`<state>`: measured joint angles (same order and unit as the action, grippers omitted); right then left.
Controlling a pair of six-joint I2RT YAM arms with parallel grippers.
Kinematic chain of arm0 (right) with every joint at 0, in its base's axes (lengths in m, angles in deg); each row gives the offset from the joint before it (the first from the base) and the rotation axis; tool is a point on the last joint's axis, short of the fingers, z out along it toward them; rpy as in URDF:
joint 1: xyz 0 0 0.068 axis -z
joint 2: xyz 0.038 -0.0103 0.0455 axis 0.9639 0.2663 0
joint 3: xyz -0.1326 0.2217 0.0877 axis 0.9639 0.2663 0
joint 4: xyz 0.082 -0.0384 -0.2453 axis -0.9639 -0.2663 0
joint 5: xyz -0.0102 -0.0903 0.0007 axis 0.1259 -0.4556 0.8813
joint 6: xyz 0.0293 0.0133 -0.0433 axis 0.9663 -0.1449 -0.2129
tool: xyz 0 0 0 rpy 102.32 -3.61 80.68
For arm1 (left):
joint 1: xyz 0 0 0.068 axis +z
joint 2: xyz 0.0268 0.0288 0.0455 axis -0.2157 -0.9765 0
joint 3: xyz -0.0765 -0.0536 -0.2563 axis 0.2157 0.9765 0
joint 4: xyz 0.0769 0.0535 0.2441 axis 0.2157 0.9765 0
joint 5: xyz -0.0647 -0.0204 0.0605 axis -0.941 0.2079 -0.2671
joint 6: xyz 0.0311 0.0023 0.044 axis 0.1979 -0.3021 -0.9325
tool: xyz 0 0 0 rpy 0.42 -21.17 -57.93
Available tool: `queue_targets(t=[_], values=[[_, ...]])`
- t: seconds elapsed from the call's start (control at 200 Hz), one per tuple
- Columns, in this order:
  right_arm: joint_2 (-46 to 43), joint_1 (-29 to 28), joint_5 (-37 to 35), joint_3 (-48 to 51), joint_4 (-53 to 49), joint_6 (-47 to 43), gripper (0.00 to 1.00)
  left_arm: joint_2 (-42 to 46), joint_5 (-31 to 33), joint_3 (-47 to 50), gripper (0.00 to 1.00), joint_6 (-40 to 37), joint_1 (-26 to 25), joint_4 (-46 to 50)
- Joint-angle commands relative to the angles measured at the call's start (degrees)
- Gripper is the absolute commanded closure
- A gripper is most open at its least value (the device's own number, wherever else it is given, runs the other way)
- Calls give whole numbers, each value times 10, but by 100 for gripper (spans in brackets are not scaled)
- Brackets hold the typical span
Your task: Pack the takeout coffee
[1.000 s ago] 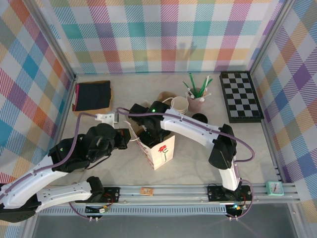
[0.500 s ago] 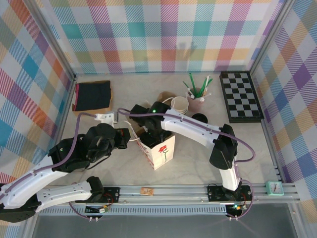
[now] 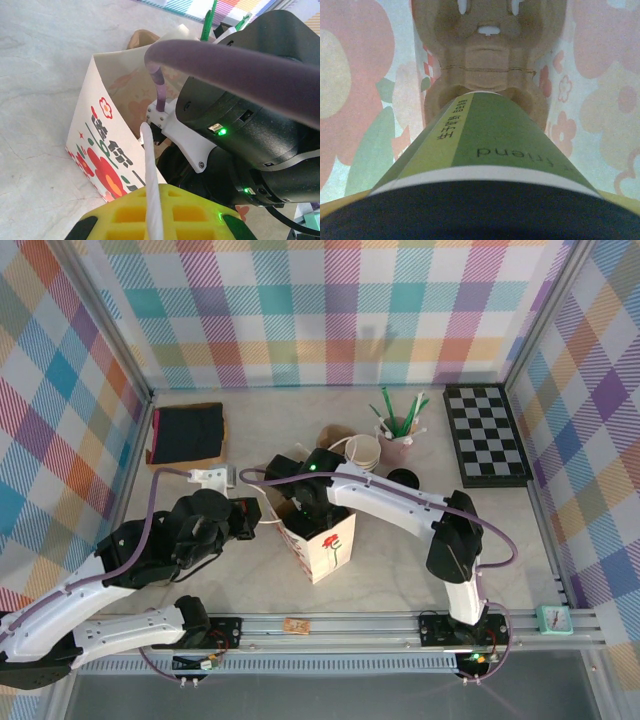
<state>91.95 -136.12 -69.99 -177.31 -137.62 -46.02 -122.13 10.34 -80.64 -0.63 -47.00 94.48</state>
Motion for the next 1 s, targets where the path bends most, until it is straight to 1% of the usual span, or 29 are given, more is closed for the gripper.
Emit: queue_targets(t=[0.0, 0.996], values=[[-21, -1, 7, 3, -2, 10, 64, 6, 17, 5, 100, -5, 6, -7], [-38, -19, 0, 13, -14, 14, 65, 10, 38, -3, 100, -5, 6, 10]])
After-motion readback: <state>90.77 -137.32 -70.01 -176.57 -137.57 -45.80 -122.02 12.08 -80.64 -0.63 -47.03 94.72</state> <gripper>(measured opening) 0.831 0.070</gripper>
